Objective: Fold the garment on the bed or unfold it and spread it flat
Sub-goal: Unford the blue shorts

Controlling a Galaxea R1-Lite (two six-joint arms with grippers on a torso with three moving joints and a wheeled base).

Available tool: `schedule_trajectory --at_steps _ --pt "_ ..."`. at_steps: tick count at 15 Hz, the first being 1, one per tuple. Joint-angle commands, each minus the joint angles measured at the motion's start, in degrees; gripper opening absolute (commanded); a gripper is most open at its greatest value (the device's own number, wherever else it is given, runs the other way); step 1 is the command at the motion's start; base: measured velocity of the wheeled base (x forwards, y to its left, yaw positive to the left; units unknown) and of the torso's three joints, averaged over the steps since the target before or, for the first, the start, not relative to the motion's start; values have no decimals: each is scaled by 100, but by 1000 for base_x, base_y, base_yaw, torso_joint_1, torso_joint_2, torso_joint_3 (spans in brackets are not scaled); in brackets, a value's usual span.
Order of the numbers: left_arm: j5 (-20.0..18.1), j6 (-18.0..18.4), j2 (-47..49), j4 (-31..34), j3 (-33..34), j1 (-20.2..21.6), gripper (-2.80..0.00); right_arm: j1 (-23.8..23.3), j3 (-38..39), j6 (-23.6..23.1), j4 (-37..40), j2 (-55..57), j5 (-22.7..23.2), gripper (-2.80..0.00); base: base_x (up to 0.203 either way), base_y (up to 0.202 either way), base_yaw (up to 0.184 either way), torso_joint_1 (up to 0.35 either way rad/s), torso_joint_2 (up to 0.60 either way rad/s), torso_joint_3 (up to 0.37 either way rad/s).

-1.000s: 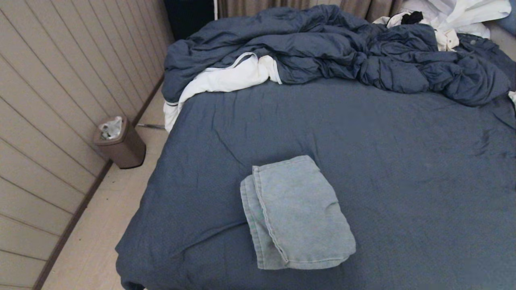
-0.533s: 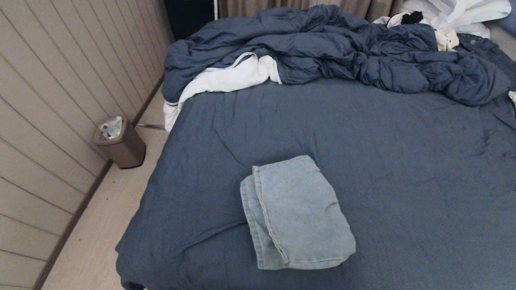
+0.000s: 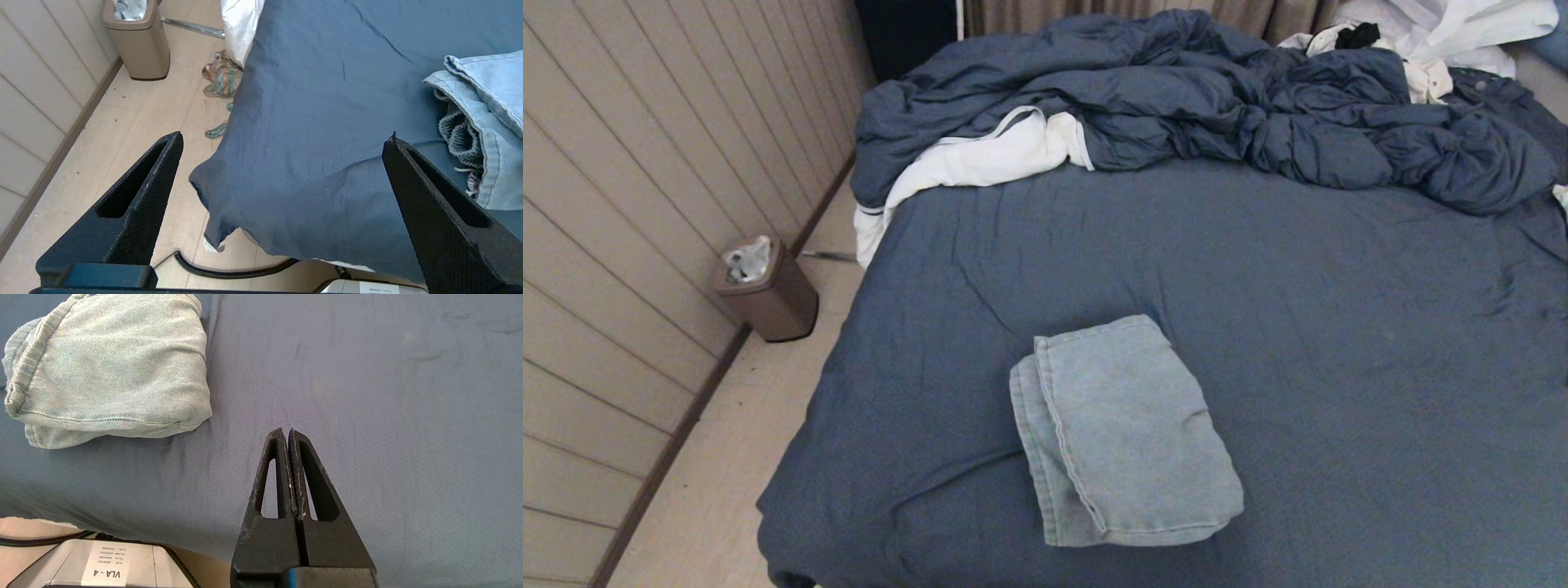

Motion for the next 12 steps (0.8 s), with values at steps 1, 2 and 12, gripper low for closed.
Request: schedule_trajectory --at_steps 1,2,12 --pt "2 -6 13 -4 0 0 0 2 -7 -50 -10 19 19 -280 0 0 0 0 0 0" --pt "2 -6 13 -4 0 0 0 2 -7 -50 -10 19 19 -280 0 0 0 0 0 0" --pt "2 -6 13 -4 0 0 0 -1 17 11 -38 -5 28 -280 0 0 0 0 0 0"
